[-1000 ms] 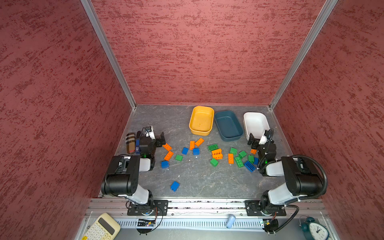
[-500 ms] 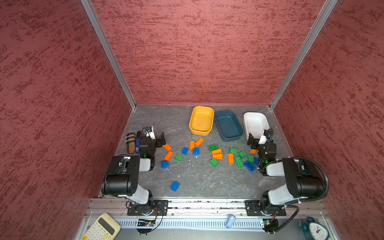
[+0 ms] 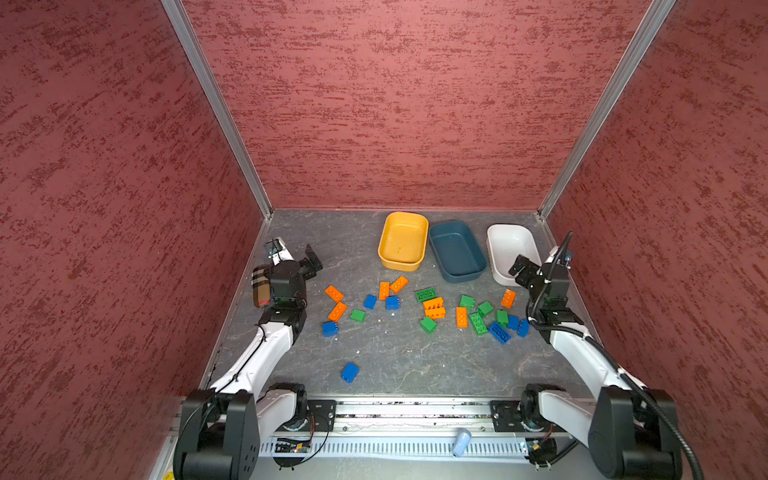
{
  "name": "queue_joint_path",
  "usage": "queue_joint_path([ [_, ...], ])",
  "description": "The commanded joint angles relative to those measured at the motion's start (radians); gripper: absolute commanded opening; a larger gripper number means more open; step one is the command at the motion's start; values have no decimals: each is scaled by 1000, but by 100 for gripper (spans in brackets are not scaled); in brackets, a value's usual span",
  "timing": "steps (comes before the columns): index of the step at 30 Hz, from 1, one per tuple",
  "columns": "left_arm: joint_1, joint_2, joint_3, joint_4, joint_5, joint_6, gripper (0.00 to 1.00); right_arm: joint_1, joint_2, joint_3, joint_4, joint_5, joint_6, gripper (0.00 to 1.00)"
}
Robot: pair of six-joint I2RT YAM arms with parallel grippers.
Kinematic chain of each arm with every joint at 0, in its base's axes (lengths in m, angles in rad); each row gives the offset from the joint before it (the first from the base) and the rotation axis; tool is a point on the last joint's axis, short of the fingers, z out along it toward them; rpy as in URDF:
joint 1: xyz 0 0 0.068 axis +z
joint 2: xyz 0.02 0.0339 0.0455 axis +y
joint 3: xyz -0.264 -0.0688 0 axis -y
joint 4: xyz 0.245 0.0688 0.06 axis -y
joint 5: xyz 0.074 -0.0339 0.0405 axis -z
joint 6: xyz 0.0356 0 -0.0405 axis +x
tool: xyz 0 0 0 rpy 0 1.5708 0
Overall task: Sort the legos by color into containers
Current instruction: 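Move both grippers from rest toward the scattered bricks, then grasp a green brick with the right gripper while the left gripper approaches orange bricks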
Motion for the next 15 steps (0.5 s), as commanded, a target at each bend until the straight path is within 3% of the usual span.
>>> queue_joint_path([
  [1,-4,-42,11,-245,-10,-181,99,-5,-4,14,-364,-19,178,99],
  [4,-3,-60,4,-263,2,-222,99,-6,0,11,-466,-71,170,96],
  [8,-3,-59,25,-304,4,-246,99,-5,5,33,-532,-191,74,74],
  [15,-3,-42,45,-337,49,-242,100,4,63,92,-583,-343,9,63],
])
